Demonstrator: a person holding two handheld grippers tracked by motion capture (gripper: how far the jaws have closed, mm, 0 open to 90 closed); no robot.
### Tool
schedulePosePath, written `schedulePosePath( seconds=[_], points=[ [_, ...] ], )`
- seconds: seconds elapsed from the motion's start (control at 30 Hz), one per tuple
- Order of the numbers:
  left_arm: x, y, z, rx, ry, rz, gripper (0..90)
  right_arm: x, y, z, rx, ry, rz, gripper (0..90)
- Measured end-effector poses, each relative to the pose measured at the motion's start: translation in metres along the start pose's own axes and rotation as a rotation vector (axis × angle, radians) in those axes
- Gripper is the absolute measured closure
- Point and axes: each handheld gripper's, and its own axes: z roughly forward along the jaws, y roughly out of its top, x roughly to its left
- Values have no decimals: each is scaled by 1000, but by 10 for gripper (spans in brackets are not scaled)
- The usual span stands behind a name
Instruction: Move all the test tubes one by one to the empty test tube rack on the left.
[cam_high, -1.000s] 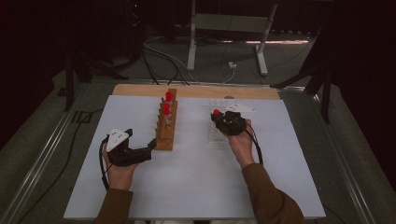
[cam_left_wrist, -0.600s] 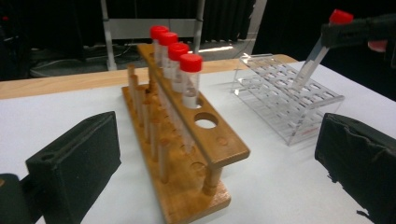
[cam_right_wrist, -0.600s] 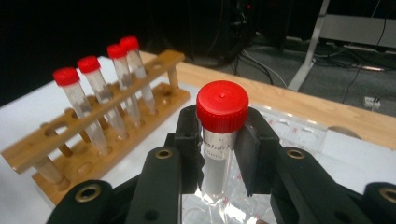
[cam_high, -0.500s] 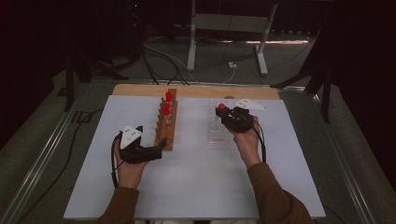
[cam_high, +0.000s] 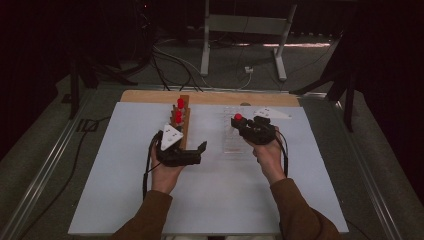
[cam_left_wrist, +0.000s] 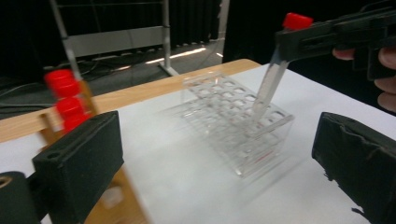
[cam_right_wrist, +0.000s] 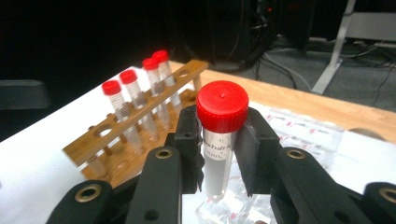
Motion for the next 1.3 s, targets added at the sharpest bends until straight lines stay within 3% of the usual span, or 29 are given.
schedulePosePath(
  seconds=[0.23, 0.4, 0.63, 0.9, 1.17, 1.3],
  points=[
    [-16, 0, 19, 26, -30, 32, 89, 17, 0, 0, 29, 60, -21, 713],
    [-21, 0, 27, 31, -35, 49, 179, 28, 0, 1, 42, 98, -34, 713],
    [-25, -1, 33, 26, -64, 89, 500, 38, 1, 2, 49, 147, -31, 714],
    [-28, -2, 36, 19, -90, 112, 699, 40, -1, 4, 63, 190, -19, 714],
    [-29, -4, 37, 19, -102, 133, 757, 38, -2, 3, 73, 209, -16, 706],
    [-27, -3, 37, 19, -98, 119, 759, 37, 0, 0, 57, 224, -12, 572]
  ],
)
